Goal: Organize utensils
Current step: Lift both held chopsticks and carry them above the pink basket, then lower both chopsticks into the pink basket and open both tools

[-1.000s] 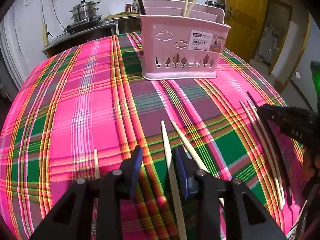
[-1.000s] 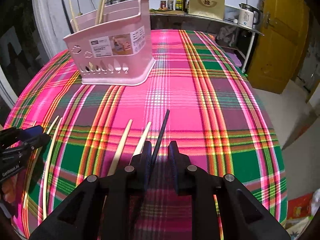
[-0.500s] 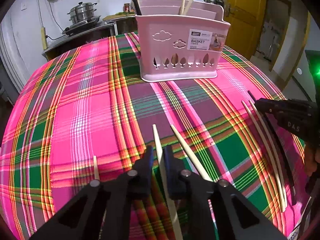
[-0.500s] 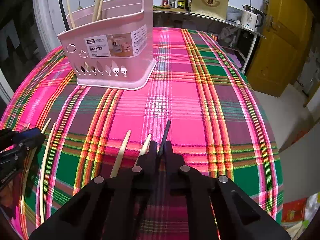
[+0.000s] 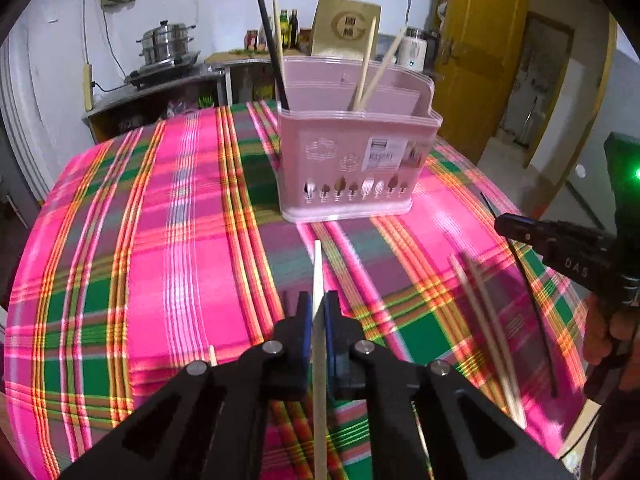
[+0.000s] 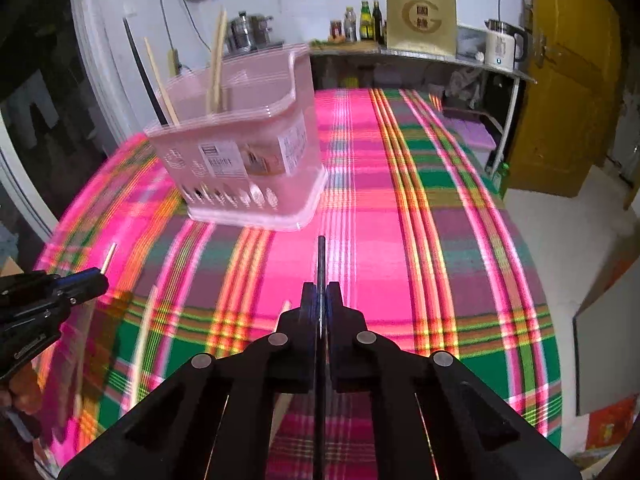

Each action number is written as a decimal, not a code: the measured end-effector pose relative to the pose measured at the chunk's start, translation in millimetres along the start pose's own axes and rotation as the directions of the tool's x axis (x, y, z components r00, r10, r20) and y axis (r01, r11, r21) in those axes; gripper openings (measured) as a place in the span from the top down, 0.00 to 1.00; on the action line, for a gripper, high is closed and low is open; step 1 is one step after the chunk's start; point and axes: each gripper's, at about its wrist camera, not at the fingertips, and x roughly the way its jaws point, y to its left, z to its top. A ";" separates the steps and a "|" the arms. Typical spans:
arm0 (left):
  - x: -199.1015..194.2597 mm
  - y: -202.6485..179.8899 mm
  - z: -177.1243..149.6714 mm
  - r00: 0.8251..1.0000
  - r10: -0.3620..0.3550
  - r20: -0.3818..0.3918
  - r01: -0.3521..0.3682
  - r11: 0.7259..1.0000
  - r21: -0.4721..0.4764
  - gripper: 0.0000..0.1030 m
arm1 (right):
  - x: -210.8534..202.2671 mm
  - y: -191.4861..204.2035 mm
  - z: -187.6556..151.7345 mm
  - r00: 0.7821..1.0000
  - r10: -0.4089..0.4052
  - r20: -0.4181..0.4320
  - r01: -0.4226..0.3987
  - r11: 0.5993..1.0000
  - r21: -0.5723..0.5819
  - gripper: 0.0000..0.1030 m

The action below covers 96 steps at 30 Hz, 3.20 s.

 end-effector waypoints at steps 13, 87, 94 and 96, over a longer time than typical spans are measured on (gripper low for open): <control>-59.9 3.4 30.5 0.988 -0.034 0.148 0.035 0.999 -0.001 0.93 | -66.5 10.0 28.7 0.985 0.032 0.172 -0.032 0.999 -0.003 0.96; -102.5 12.8 164.3 0.936 -0.085 0.343 0.076 0.996 0.038 0.94 | -111.6 52.4 149.7 0.863 0.163 0.479 -0.177 0.984 -0.015 0.96; -88.3 16.8 177.8 0.935 -0.085 0.343 0.075 0.996 0.042 0.94 | -98.1 52.7 169.2 0.851 0.170 0.497 -0.190 0.982 -0.011 0.96; -84.0 16.9 177.8 0.937 -0.086 0.340 0.076 0.996 0.042 0.94 | -91.9 53.3 170.7 0.851 0.175 0.495 -0.195 0.981 -0.012 0.96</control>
